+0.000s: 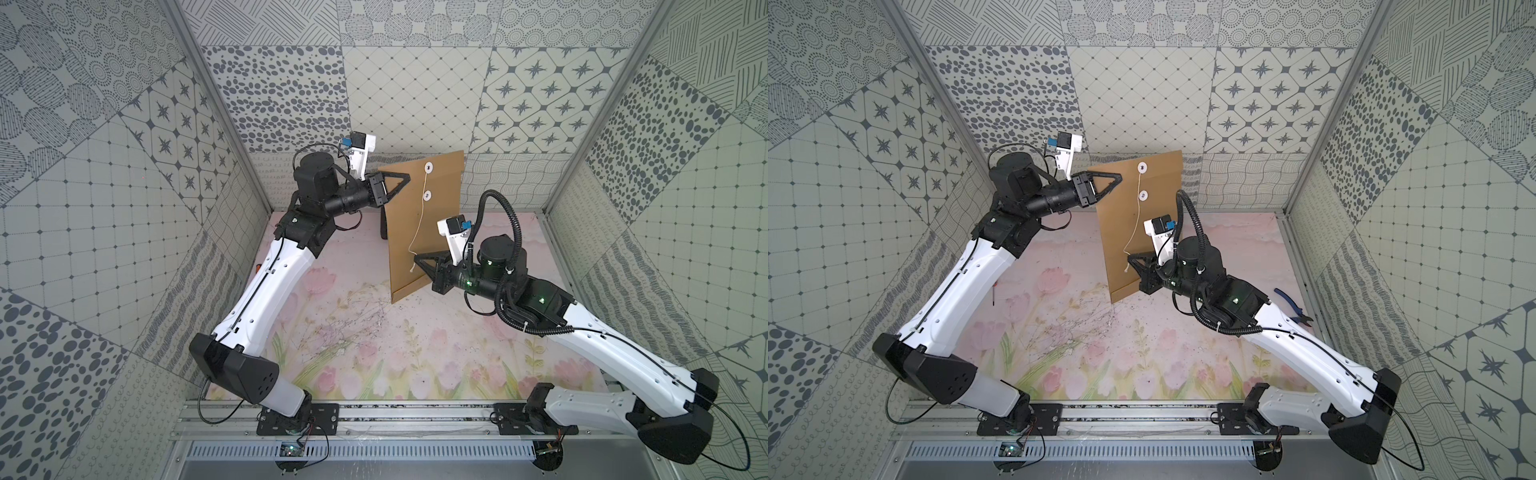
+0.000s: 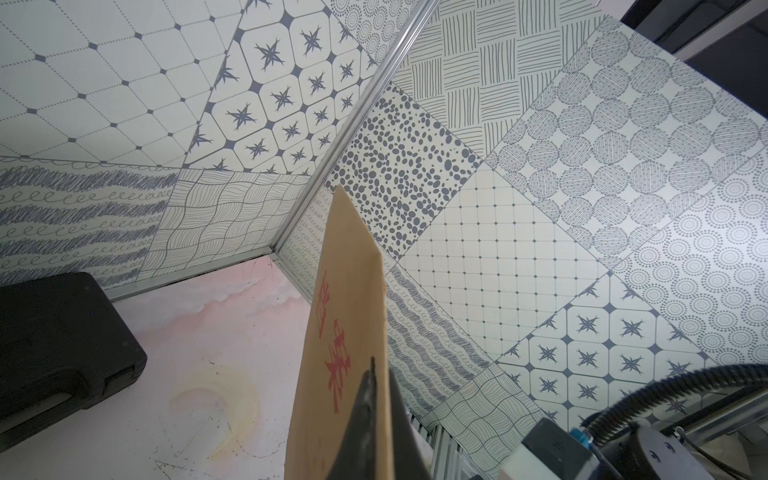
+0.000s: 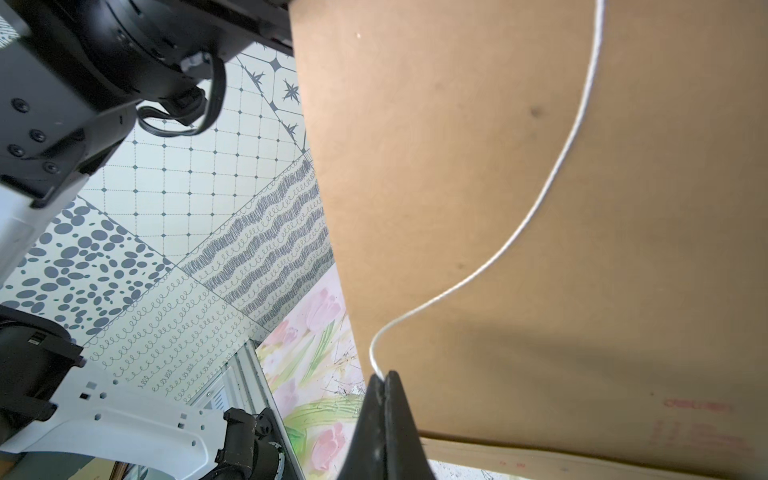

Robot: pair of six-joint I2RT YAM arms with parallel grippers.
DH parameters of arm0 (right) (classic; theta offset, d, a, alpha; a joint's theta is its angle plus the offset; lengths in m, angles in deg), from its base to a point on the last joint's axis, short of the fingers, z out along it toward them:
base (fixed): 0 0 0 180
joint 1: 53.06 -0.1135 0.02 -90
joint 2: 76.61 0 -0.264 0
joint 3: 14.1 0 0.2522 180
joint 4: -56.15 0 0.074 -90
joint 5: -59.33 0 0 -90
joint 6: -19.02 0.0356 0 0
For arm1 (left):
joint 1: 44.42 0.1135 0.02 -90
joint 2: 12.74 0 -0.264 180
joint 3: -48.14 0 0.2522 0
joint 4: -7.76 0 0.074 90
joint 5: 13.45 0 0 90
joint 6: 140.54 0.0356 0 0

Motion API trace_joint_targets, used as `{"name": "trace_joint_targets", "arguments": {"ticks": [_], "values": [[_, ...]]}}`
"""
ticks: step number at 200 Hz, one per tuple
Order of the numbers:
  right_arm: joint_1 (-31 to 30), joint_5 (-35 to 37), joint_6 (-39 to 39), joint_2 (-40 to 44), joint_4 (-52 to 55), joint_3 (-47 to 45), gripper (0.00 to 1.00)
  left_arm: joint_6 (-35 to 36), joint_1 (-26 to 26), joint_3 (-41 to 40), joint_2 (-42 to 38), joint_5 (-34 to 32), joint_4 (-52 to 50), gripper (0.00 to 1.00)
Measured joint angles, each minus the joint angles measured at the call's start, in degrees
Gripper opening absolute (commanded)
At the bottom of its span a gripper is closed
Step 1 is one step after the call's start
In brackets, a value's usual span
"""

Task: Close the mouth of the file bag
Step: Adjust the file bag.

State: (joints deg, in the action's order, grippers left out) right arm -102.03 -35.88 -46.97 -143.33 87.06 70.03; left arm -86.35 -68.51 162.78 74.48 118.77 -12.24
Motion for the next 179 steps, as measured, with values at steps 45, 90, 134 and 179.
{"name": "trace_joint_targets", "arguments": {"ticks": [45, 90, 134, 179], "values": [[2.3, 0.6, -0.2, 0.0, 0.2, -0.3, 0.0, -1.2, 0.0, 0.0, -1.3, 3.9, 0.9, 0.0], [4.9, 0.6, -0.3, 1.3, 0.7, -2.3, 0.0, -1.5, 0.0, 0.0, -2.1, 7.1, 0.9, 0.0], [9.1, 0.5, -0.4, 3.7, 2.0, -4.2, 0.0, -1.6, 0.0, 0.0, -2.8, 10.0, 1.1, 0.0], [10.9, 0.7, -0.4, 4.8, 3.4, -4.5, 0.0, -1.7, 0.0, -0.1, -3.5, 12.8, 2.7, 0.0]]}}
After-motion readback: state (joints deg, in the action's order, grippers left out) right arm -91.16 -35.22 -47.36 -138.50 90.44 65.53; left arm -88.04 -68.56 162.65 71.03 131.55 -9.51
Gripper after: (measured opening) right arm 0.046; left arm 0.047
